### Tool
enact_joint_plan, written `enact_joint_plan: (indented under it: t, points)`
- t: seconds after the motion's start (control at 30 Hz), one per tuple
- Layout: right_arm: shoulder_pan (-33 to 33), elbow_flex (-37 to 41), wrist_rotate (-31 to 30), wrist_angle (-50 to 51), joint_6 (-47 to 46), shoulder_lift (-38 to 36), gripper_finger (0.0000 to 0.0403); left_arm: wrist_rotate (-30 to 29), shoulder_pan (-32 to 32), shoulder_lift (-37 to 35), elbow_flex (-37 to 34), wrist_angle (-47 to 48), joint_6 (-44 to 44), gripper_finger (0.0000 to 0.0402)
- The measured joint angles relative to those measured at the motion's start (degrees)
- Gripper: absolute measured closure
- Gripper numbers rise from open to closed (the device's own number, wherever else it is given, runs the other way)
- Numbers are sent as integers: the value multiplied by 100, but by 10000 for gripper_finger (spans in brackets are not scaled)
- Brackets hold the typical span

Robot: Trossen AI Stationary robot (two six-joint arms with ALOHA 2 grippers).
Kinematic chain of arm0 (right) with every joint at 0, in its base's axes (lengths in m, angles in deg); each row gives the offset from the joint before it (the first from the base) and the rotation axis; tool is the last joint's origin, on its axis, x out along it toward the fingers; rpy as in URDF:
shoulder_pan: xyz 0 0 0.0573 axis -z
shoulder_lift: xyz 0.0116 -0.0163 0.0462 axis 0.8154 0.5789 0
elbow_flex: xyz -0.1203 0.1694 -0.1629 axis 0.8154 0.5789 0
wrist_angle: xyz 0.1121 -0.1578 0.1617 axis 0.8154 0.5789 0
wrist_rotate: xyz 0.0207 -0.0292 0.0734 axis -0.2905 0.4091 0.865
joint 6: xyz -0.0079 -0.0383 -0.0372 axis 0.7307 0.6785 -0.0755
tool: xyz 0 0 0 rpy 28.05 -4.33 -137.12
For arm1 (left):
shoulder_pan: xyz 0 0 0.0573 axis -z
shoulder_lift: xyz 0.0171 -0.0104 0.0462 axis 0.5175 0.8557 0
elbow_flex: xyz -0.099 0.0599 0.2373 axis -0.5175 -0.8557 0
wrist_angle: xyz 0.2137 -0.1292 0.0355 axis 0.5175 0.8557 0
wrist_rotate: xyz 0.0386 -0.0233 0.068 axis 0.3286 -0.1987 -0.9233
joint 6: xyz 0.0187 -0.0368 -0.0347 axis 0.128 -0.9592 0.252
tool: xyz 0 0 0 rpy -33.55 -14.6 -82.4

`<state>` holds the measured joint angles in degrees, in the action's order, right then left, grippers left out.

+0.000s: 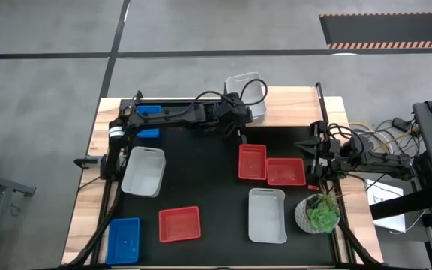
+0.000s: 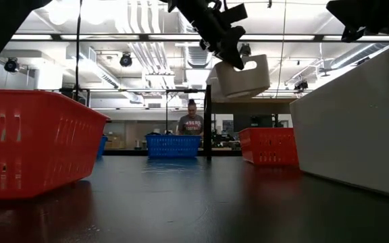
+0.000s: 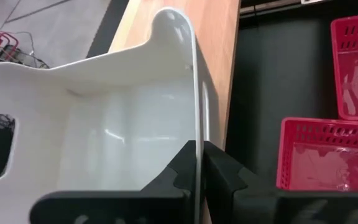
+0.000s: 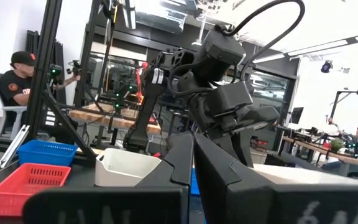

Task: Stack baskets on shelf by color
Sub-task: Put the top right gray bin on the shelf, then put the top left red bin on the shelf

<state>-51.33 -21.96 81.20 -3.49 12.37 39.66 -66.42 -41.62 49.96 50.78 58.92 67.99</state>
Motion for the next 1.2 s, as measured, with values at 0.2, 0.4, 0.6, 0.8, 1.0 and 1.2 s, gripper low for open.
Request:
enact_joint_plan:
  t: [0.2,0.4,0.6,0.8,1.0,1.2]
  points:
    - [0,-1,0,-2,-4,0,394,2,-3,0,0,50,29,397]
    - [0,1,0,-2,-15,0,394,2,-9,-2,0,105,45,347]
    - [0,1,0,-6,-8,0,394,0,-15,-10,0,100,44,300]
    - [0,1,0,-35,-13,0,394,-2,30,-257,-2,130,-9,283]
    - [0,0,1,-33,-7,0,394,-1,213,-652,-2,292,-35,282]
    - [2,-1,-46,10,-17,7,394,319,815,-1147,-48,706,-768,283]
